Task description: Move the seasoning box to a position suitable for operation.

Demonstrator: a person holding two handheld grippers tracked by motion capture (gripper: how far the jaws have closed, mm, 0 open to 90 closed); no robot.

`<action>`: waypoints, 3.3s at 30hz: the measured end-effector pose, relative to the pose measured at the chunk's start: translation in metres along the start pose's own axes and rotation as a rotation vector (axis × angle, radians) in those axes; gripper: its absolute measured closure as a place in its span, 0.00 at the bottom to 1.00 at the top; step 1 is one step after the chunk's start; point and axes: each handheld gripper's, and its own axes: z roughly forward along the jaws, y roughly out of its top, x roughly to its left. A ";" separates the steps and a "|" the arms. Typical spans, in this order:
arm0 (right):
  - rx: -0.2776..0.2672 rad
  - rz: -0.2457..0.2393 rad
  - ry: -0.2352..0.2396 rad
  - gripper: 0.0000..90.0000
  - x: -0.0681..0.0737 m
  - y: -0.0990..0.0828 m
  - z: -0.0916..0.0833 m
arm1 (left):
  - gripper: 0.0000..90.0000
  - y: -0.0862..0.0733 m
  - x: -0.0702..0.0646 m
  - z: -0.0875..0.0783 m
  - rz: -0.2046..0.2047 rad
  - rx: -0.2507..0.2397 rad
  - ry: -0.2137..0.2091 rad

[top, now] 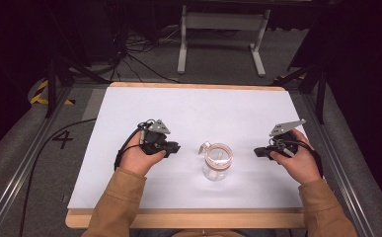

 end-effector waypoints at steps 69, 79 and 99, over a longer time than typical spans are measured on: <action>-0.074 -0.029 0.071 1.00 0.038 -0.017 0.025 | 0.94 0.018 0.002 0.043 0.036 -0.057 -0.056; -0.089 -0.049 0.104 1.00 0.036 -0.004 0.050 | 0.80 0.003 0.002 0.016 -0.062 -0.066 -0.040; -0.021 -0.117 0.095 1.00 0.048 0.005 0.061 | 0.78 -0.004 0.003 0.011 -0.066 -0.046 -0.029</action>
